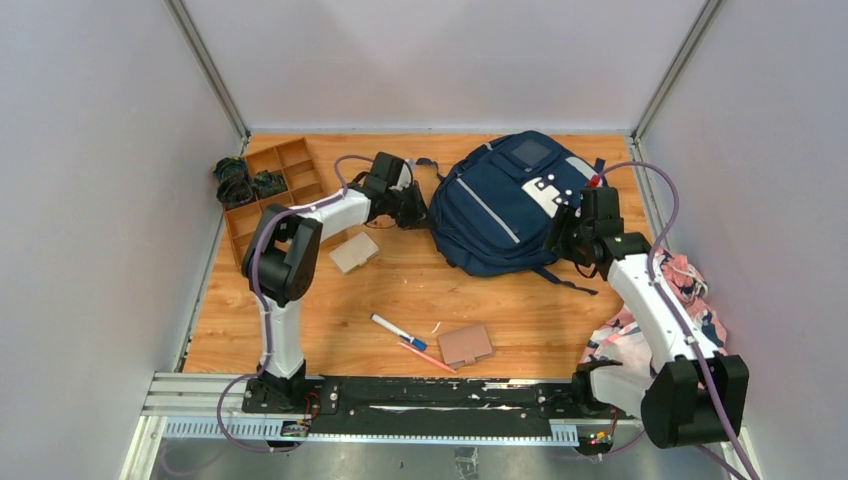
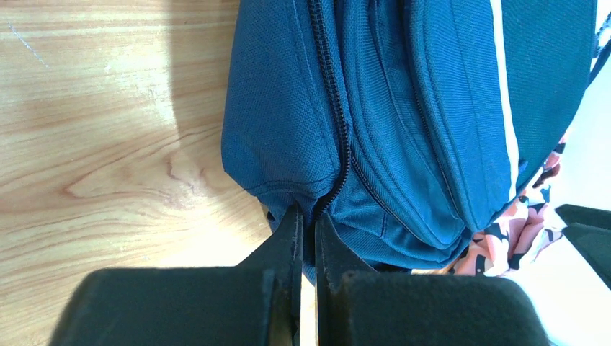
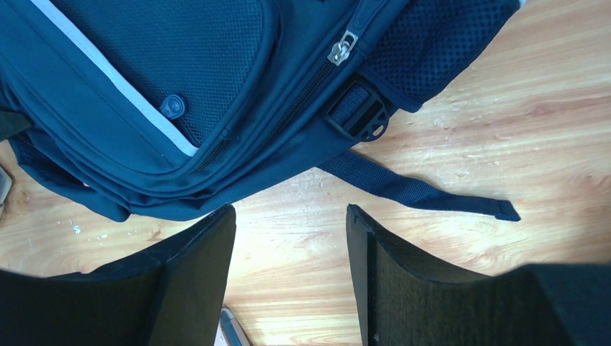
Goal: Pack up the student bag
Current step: Unzip the student bag at the center of the board.
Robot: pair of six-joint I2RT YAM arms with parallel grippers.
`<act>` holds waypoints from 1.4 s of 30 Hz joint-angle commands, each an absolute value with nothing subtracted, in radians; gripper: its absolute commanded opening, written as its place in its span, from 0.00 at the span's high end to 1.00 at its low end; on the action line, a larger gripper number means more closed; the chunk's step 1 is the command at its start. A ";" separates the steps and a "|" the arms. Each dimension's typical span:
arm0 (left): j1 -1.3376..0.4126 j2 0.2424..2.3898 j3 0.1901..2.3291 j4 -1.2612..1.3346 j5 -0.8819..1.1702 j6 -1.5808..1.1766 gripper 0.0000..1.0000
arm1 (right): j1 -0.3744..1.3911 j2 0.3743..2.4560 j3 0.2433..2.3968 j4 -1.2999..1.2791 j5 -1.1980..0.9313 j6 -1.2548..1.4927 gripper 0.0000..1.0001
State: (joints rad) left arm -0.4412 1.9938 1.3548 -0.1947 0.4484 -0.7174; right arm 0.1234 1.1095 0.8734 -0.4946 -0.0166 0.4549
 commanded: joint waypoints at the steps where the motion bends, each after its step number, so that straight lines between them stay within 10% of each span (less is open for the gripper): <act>1: -0.431 1.927 1.354 -0.125 0.493 -0.725 1.00 | 0.092 1.151 0.901 -0.505 -0.076 0.497 0.40; 26: -0.521 1.681 1.029 0.035 0.352 -0.755 1.00 | 0.083 0.970 0.657 -0.510 -0.077 0.475 0.42; 35: -0.531 1.617 0.914 0.035 0.349 -0.752 1.00 | 0.083 1.006 0.616 -0.457 -0.102 0.507 0.71; 42: -0.532 1.577 0.872 0.035 0.339 -0.741 1.00 | 0.066 0.979 0.690 -0.437 0.090 0.465 0.70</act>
State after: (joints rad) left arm -0.5247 1.6314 0.8894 0.0200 0.3267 -0.7662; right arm 0.0956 0.9905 0.6308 -0.4713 -0.0452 0.4915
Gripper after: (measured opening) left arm 0.039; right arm 0.286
